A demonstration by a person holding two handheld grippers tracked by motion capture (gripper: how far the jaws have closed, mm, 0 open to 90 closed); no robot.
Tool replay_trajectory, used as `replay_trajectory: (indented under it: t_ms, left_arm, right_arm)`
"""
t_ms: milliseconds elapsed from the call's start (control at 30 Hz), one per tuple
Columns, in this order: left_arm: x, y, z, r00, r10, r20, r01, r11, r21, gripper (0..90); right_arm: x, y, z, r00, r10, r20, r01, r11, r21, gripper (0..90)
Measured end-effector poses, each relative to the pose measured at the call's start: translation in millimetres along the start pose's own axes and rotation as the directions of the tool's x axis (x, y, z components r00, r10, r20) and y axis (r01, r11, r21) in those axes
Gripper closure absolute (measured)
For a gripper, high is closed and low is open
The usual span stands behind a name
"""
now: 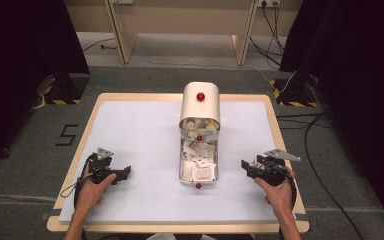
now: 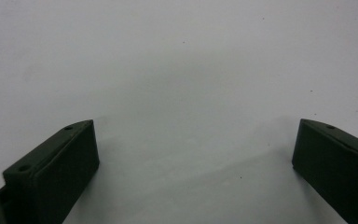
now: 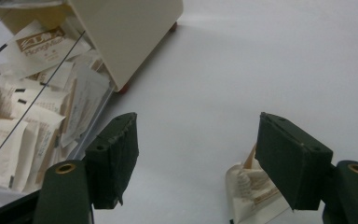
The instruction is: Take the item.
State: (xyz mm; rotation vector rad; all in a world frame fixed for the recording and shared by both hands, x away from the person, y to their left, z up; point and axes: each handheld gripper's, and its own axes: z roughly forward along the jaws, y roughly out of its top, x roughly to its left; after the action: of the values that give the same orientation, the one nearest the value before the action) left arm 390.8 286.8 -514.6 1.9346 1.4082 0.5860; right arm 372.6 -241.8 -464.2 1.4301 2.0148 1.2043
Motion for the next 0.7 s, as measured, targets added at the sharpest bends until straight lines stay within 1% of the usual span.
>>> replay_trajectory:
  t_ms: [133, 300, 367, 467, 700]
  left_arm:
    - [0.0, 0.0, 0.0, 1.0, 0.0, 0.0, 0.0, 1.0, 0.0, 0.0]
    - [0.0, 0.0, 0.0, 1.0, 0.0, 0.0, 0.0, 1.0, 0.0, 0.0]
    - [0.0, 0.0, 0.0, 1.0, 0.0, 0.0, 0.0, 1.0, 0.0, 0.0]
    - [0.0, 0.0, 0.0, 1.0, 0.0, 0.0, 0.0, 1.0, 0.0, 0.0]
    - [0.0, 0.0, 0.0, 1.0, 0.0, 0.0, 0.0, 1.0, 0.0, 0.0]
  right_arm:
    - [7.6, -5.1, 1.2, 0.9997, -0.02, -0.012, 0.02, 1.0, 0.02, 30.4]
    - [13.5, -7.9, 0.8, 0.9991, -0.033, -0.027, 0.033, 0.999, 0.024, 30.4]
    - [15.1, -9.1, -0.1, 0.999, -0.039, -0.022, 0.04, 0.999, 0.028, 30.4]
    - [16.6, -11.1, -1.4, 0.998, -0.063, -0.009, 0.064, 0.997, 0.035, 30.4]
    - [20.6, -16.4, -4.6, 0.9973, -0.072, -0.018, 0.072, 0.997, 0.04, 30.6]
